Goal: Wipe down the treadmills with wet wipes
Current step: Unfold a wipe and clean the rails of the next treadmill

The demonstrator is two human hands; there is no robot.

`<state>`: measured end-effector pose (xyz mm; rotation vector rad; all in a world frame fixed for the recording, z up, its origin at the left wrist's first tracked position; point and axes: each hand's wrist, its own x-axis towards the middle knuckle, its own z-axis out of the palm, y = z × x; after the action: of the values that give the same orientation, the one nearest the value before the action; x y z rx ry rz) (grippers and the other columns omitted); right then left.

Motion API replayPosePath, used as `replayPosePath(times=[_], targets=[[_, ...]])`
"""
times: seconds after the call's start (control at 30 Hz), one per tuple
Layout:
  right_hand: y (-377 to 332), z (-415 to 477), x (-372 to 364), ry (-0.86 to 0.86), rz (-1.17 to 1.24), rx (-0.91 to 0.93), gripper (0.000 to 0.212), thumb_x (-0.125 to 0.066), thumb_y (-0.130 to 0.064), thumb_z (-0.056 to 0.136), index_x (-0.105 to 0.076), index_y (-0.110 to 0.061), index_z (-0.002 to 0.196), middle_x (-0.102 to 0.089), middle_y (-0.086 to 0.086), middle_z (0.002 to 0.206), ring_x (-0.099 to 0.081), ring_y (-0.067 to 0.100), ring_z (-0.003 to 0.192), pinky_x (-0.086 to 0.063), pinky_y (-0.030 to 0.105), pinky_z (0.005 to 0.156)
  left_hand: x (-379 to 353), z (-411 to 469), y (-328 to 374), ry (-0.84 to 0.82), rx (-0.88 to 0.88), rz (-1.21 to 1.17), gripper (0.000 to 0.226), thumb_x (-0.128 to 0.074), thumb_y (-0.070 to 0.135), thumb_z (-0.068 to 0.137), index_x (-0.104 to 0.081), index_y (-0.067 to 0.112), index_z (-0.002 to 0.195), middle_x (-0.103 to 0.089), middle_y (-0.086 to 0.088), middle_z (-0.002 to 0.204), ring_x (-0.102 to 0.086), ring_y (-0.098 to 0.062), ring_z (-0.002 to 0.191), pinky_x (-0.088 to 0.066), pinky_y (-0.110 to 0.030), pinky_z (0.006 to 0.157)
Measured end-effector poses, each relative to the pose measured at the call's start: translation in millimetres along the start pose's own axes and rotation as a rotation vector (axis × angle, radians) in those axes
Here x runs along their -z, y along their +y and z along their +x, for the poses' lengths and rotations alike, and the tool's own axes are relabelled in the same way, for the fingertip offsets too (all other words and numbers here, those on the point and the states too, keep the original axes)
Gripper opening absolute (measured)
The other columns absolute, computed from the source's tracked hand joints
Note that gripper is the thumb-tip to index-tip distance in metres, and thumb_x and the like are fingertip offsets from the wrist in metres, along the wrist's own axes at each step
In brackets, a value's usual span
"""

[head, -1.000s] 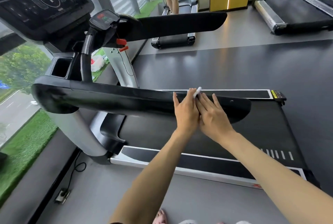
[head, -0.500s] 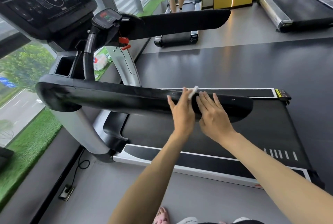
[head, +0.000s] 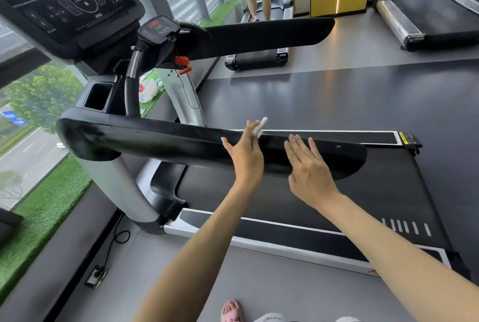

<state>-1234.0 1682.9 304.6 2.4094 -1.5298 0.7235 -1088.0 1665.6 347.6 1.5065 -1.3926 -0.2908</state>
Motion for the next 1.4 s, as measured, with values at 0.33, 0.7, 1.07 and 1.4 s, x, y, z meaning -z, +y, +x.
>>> replayPosePath(times=[0.33,0.7,1.07,1.4], targets=[[2.0,-1.4,4.3,-0.043,0.029,-0.013,0.079,-0.070,0.006,0.059,-0.047,0.009,0.135,-0.046,0.025,0.142,-0.042,0.035,0.135,-0.023,0.048,0.114,-11.9,-8.7,-36.6,-0.001,-0.083,0.262,0.049,-0.037,0.000,0.092,-0.051,0.018,0.134,-0.049,0.002,0.141,-0.037,-0.012,0.138,0.005,-0.051,0.115],[35.6,-26.6,19.5,0.082,0.008,-0.291,0.064,-0.060,0.013,0.069,-0.048,0.012,0.132,-0.046,0.030,0.139,-0.042,0.040,0.134,-0.021,0.049,0.115,3.8,9.6,-26.5,0.269,0.001,0.067,0.040,-0.039,-0.005,0.096,-0.058,0.011,0.127,-0.060,-0.004,0.132,-0.050,-0.018,0.130,-0.008,-0.036,0.117],[55.3,-50.6,18.5,0.075,0.090,-0.398,0.066,-0.059,0.014,0.072,-0.042,0.014,0.135,-0.041,0.032,0.142,-0.037,0.041,0.137,-0.022,0.048,0.115,-92.7,-64.3,36.1,-0.146,-0.544,0.047,0.046,-0.041,-0.008,0.085,-0.056,0.010,0.125,-0.068,-0.002,0.116,-0.058,-0.014,0.115,-0.018,-0.044,0.115],[66.5,-54.8,22.8,0.115,0.209,-0.376,0.079,-0.048,0.021,0.070,-0.026,0.009,0.146,-0.046,0.030,0.139,-0.043,0.040,0.133,-0.023,0.043,0.116,-78.9,-51.1,7.5,0.032,-0.183,0.262,0.053,-0.037,0.000,0.081,-0.050,0.017,0.129,-0.054,0.003,0.130,-0.038,-0.007,0.134,-0.009,-0.050,0.116]])
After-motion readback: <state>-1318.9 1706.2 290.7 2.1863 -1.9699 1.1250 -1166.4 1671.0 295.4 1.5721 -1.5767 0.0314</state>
